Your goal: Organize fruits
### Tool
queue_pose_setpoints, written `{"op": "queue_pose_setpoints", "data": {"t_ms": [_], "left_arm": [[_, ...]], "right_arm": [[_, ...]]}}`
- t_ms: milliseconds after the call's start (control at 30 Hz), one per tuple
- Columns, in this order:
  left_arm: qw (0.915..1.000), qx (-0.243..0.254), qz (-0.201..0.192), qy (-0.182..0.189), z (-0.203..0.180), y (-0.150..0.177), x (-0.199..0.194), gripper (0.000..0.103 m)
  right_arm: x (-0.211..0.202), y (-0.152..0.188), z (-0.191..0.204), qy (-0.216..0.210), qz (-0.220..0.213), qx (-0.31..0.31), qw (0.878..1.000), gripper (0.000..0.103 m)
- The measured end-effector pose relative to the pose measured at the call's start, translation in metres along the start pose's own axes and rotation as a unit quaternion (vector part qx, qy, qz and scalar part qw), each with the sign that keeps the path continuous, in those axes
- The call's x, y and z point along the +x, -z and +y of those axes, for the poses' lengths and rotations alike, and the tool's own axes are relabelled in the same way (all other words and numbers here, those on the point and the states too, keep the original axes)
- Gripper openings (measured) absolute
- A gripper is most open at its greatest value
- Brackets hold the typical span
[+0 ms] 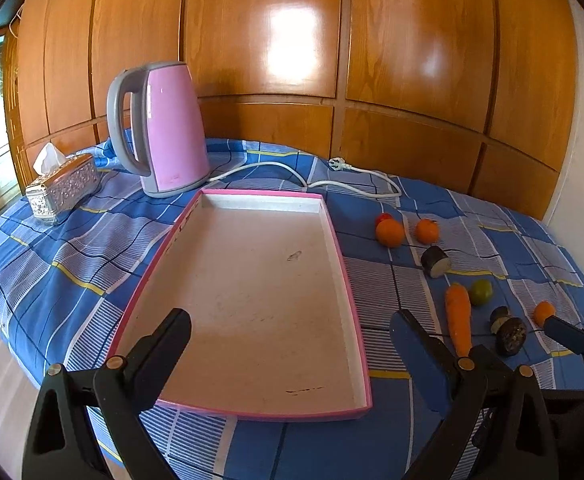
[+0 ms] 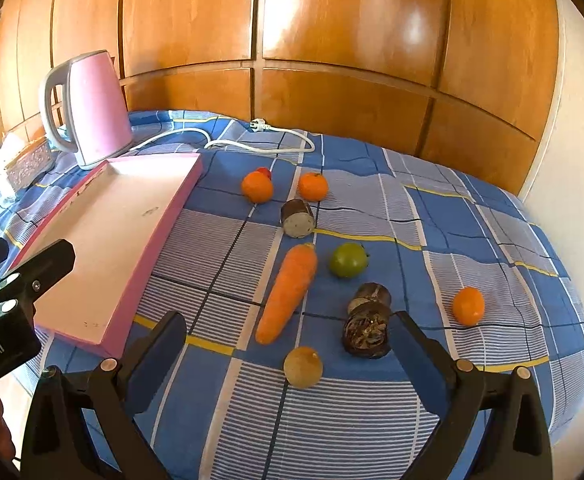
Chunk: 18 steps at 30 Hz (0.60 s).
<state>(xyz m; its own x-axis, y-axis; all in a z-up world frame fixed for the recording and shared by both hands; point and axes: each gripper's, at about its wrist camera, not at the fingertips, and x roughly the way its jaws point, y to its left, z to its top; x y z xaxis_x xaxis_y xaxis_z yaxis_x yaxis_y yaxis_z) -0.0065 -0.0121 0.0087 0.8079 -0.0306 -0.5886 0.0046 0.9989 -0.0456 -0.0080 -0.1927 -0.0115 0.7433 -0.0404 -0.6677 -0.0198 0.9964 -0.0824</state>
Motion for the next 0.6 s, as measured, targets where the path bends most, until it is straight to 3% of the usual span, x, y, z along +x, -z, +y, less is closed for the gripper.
{"op": "queue_pose_setpoints", "data": {"t_ms": [467,600], "left_arm": [[0.9998,0.011,-0.012,0.012,-0.0049,0.0004,-0.0073,0.1],[0.9998,0.009,-0.01,0.012,-0.0049,0.0003,-0.007,0.1]], "right_arm": [[-0.0026,0.0023,0.0008,0.001,-0.001,-0.002,1.0,0.102],[-0.0033,0.0029,0.0008,-0.001,0.002,-0.002,1.0,0.092]]}}
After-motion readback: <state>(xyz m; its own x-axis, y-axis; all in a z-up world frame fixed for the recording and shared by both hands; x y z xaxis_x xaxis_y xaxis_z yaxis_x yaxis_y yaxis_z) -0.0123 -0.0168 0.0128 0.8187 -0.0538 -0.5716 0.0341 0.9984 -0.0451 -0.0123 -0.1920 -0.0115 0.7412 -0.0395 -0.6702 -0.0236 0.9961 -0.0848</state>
